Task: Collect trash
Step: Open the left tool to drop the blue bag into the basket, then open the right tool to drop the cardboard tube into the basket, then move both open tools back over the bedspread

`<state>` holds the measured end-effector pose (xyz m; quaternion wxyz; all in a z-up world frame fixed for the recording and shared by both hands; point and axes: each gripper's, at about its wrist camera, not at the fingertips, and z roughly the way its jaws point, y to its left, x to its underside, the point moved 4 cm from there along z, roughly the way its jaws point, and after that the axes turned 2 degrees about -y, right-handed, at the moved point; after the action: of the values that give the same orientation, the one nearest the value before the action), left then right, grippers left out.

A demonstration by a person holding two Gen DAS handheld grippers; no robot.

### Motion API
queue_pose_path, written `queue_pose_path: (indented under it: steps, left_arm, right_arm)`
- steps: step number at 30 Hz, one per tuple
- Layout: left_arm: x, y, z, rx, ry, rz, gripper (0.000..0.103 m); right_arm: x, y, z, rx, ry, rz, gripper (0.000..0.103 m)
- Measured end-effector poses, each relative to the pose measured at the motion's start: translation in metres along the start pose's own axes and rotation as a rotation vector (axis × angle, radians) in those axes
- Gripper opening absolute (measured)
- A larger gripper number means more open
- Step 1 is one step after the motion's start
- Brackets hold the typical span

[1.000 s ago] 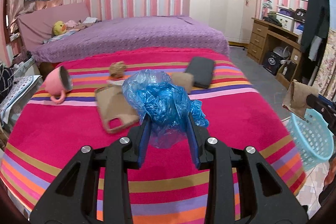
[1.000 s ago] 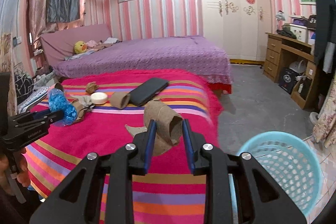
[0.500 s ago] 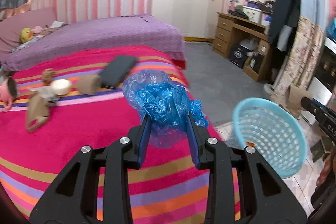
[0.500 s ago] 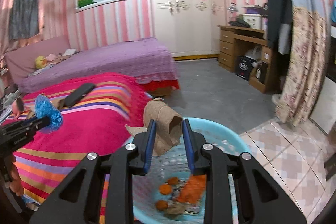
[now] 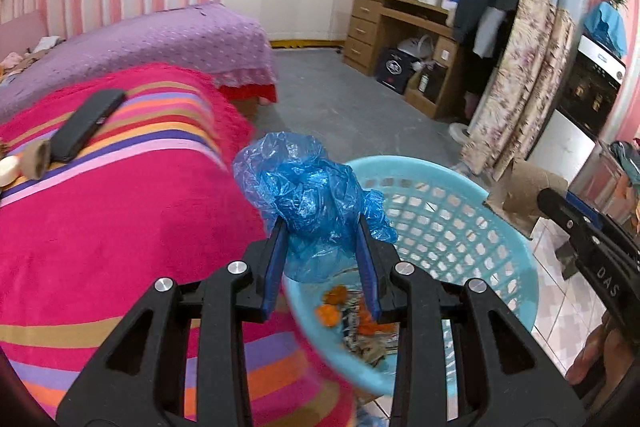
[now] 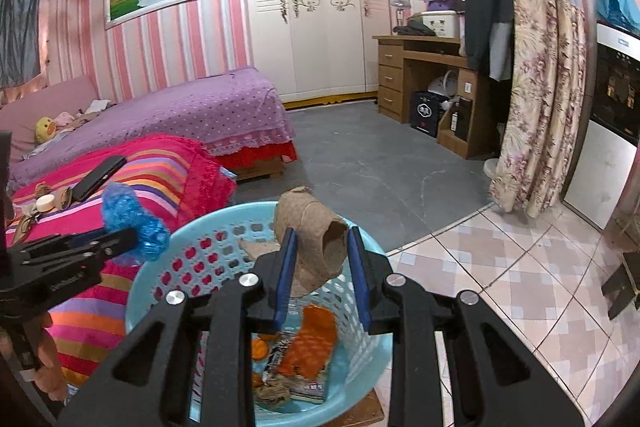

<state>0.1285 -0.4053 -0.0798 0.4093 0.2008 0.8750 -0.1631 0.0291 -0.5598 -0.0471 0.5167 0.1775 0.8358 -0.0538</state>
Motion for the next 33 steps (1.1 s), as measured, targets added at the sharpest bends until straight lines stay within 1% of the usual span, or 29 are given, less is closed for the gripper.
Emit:
queue_pose_path:
  steps: [2, 3, 4, 6, 7, 10, 12, 18, 20, 23, 24, 25, 28, 29, 30, 31, 33]
  left_arm:
    - [0.002, -0.010, 0.007, 0.018, 0.018, 0.010, 0.035]
    - [0.003, -0.015, 0.010, 0.032, 0.028, 0.015, 0.048]
    - [0.004, -0.018, 0.012, 0.039, 0.037, 0.022, 0.063]
    - [0.003, -0.019, 0.009, 0.030, 0.014, 0.028, 0.071]
    - [0.002, -0.018, 0.008, 0.030, 0.008, 0.035, 0.077]
    - [-0.003, -0.006, -0.001, 0.011, -0.018, 0.034, 0.087]
    - [-0.007, 0.003, -0.007, -0.007, -0.039, 0.030, 0.091]
    - [-0.015, 0.025, -0.021, -0.067, -0.070, 0.050, 0.094]
    - [-0.016, 0.031, -0.022, -0.080, -0.072, 0.049, 0.094]
    - [-0.017, 0.037, -0.024, -0.089, -0.067, 0.039, 0.094]
    - [-0.017, 0.040, -0.025, -0.091, -0.067, 0.036, 0.094]
    - [-0.017, 0.041, -0.026, -0.092, -0.068, 0.035, 0.094]
    - [-0.017, 0.047, -0.032, -0.094, -0.076, 0.036, 0.094]
    - [-0.017, 0.049, -0.034, -0.094, -0.078, 0.036, 0.095]
    - [-0.016, 0.052, -0.036, -0.095, -0.080, 0.035, 0.095]
    - [-0.016, 0.055, -0.039, -0.096, -0.082, 0.034, 0.095]
    - [-0.016, 0.061, -0.045, -0.099, -0.085, 0.028, 0.096]
  right_arm:
    - [0.002, -0.006, 0.001, 0.009, 0.002, 0.006, 0.027]
    - [0.004, -0.008, 0.002, 0.013, 0.004, 0.010, 0.027]
    - [0.005, -0.010, 0.002, 0.014, 0.005, 0.012, 0.027]
    - [0.007, -0.013, 0.003, 0.018, 0.008, 0.015, 0.027]
    - [0.009, -0.014, 0.003, 0.019, 0.010, 0.014, 0.027]
    - [0.011, -0.013, 0.002, 0.023, 0.012, 0.015, 0.027]
    - [0.012, -0.012, 0.003, 0.023, 0.011, 0.022, 0.027]
    - [0.011, -0.004, 0.010, 0.021, 0.010, 0.020, 0.027]
    - [0.011, 0.000, 0.016, 0.021, 0.011, 0.018, 0.029]
    - [0.012, 0.006, 0.024, 0.045, 0.023, 0.004, 0.039]
    - [0.013, 0.007, 0.027, 0.051, 0.030, -0.002, 0.048]
    - [0.014, 0.009, 0.028, 0.059, 0.039, -0.009, 0.059]
    - [0.018, 0.011, 0.026, 0.077, 0.040, -0.016, 0.078]
    - [0.019, 0.011, 0.023, 0.084, 0.036, -0.012, 0.082]
    - [0.019, 0.012, 0.021, 0.088, 0.032, -0.008, 0.090]
    - [0.018, 0.013, 0.017, 0.094, 0.026, -0.001, 0.094]
    - [0.014, 0.016, 0.013, 0.097, 0.022, 0.007, 0.095]
